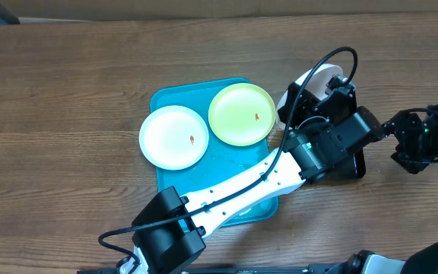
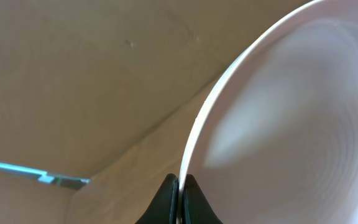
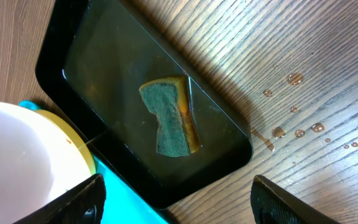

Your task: Clean dirty plates on tray and stack at the side

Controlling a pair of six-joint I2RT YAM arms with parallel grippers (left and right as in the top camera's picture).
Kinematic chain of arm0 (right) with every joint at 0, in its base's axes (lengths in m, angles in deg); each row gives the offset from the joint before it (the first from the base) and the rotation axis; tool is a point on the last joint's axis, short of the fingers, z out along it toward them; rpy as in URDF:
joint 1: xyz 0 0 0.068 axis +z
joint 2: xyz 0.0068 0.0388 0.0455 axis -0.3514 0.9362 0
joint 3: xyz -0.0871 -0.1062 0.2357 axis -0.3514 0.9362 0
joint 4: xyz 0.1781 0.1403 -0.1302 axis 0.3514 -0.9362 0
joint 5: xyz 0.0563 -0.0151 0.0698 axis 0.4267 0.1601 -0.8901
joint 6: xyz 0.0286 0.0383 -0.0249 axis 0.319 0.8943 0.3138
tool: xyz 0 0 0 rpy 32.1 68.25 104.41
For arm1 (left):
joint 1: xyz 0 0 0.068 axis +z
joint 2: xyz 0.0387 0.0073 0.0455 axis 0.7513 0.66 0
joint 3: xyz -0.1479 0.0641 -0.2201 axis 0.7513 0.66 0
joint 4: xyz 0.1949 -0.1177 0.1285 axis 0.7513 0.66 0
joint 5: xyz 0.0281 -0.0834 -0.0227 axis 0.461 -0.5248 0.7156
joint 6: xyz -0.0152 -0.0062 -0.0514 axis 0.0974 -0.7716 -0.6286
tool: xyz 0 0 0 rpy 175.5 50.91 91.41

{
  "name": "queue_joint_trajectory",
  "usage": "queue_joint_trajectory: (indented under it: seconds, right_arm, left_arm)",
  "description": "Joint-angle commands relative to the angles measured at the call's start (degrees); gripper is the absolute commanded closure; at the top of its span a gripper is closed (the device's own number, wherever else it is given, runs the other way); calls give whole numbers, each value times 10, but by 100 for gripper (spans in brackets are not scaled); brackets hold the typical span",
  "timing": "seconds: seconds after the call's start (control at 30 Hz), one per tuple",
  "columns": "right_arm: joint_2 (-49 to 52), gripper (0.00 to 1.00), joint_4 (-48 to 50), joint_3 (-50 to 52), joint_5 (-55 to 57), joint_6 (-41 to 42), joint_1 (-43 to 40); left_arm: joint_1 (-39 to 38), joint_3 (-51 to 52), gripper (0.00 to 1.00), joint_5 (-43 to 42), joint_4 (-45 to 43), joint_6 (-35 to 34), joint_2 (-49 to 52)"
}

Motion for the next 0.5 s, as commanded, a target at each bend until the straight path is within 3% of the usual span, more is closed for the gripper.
queue_joint_trajectory:
  seconds: [0.0, 0.17, 0.23, 0.3, 0.47]
  right_arm:
    - [-3, 24, 1, -9, 3, -4, -1]
    - [-3, 24, 1, -9, 3, -4, -1]
    - [-3, 24, 1, -9, 3, -4, -1]
    - [-3, 24, 1, -9, 3, -4, -1]
    - [-3, 24, 1, -9, 3, -4, -1]
  left_arm:
    - [-4, -17, 96, 9, 32, -96, -9]
    - [18, -17, 96, -77, 149, -263, -39]
    - [40, -17, 96, -144, 197, -335, -65]
    - [96, -17, 96, -272, 256, -419, -117]
    - [239, -17, 96, -483, 338, -444, -200]
